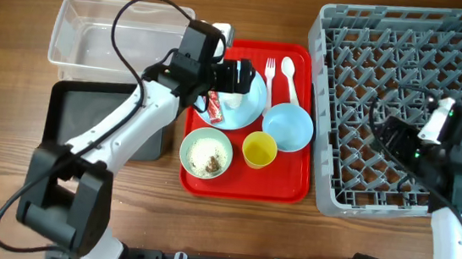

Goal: Sort waste into correct bins and load items into the dishwasher rack
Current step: 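Grasp the red wrapper and tissue on the blue plate with left gripper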

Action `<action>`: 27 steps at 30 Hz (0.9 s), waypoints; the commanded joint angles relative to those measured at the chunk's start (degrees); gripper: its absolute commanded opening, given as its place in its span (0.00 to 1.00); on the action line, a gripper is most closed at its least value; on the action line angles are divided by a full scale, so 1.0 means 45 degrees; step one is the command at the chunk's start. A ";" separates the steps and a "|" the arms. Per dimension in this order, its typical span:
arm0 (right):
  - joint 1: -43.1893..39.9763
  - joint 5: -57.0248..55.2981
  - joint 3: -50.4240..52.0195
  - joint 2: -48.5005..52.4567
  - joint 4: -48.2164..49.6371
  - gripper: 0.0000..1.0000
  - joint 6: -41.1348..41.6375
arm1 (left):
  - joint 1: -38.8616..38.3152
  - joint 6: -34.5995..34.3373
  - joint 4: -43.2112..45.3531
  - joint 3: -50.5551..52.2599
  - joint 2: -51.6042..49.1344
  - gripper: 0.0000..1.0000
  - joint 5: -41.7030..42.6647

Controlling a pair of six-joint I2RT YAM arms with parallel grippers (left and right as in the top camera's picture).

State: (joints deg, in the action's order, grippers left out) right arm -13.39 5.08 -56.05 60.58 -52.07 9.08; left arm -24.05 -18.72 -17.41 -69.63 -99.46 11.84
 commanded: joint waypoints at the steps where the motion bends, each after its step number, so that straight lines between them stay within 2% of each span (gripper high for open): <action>1: -0.0068 0.0563 -0.0209 0.0437 0.0083 1.00 -0.0685 | -0.0029 -0.0777 0.0413 -0.0199 -0.0797 0.99 -0.0121; 12: -0.0068 0.0563 -0.0209 0.0515 0.0092 1.00 -0.0680 | -0.0418 -0.0947 0.1073 -0.0199 -0.2977 0.79 -0.0233; 14: -0.0068 0.0563 -0.0209 0.0515 0.0092 1.00 -0.0680 | -0.0423 -0.0947 0.1064 -0.0199 -0.3031 0.68 -0.0228; 16: -0.0068 0.0563 -0.0209 0.0515 0.0087 1.00 -0.0675 | -0.0423 -0.0947 0.0942 -0.0194 -0.3045 0.51 -0.0233; 17: -0.0068 0.0563 -0.0209 0.0515 0.0092 1.00 -0.0675 | -0.0423 -0.0947 0.0821 -0.0165 -0.3070 0.46 -0.0282; 20: -0.0068 0.0563 -0.0209 0.0515 0.0087 1.00 -0.0675 | -0.0432 -0.0952 0.0695 -0.0151 -0.3070 0.35 -0.0704; 26: -0.0068 0.0563 -0.0209 0.0515 0.0087 1.00 -0.0651 | -0.0597 -0.0947 0.0627 -0.0151 -0.3070 0.04 -0.0709; 27: -0.0068 0.0563 -0.0209 0.0515 0.0087 1.00 -0.0661 | -0.0612 -0.0952 0.0622 -0.0151 -0.3070 0.04 -0.0699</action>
State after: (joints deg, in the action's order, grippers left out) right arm -13.41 6.46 -56.05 62.48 -51.83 7.18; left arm -26.24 -23.09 -14.55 -69.63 -112.46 9.26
